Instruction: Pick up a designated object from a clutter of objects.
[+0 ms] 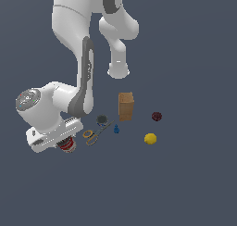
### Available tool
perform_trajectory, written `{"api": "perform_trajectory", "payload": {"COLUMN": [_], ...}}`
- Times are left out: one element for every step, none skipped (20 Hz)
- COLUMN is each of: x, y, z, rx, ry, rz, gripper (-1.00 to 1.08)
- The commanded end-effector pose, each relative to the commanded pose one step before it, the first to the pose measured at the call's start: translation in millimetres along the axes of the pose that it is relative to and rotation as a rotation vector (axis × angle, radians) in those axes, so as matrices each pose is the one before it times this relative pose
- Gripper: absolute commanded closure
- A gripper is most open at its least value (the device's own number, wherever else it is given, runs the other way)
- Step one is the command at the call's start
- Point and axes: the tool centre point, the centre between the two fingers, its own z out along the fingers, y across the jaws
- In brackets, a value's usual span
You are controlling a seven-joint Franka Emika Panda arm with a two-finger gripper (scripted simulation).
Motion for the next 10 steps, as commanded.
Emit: {"api": "perform_trajectory", "payload": {"x": [0.16,0.06,0.18,0.31,0.43,0.56,0.69,0.81,0.94,1.05], "y": [-0.10,-0.02,-0.07,-0.11,-0.15,-0.20,-0.24,-0.28,-0.32,-0.35], "z": [-0.01,-0.36,-1.09,-1.83,-2.57,-3.33,-4.07,-4.80,-5.50,-6.18], "rx": [-0.00011,0.00000,0.00000,0.00000,0.00000,0.00000,0.00000,0.00000,0.00000,0.00000], "ry": [0.00004,0.00000,0.00000,0.00000,0.00000,0.00000,0.00000,0.00000,0.00000,0.00000], "rz": [-0.00025,0.00000,0.00000,0.00000,0.00000,0.00000,0.00000,0.00000,0.00000,0.00000], "gripper": [1.08,1.08,1.08,1.08,1.08,1.08,1.08,1.08,1.08,1.08]}}
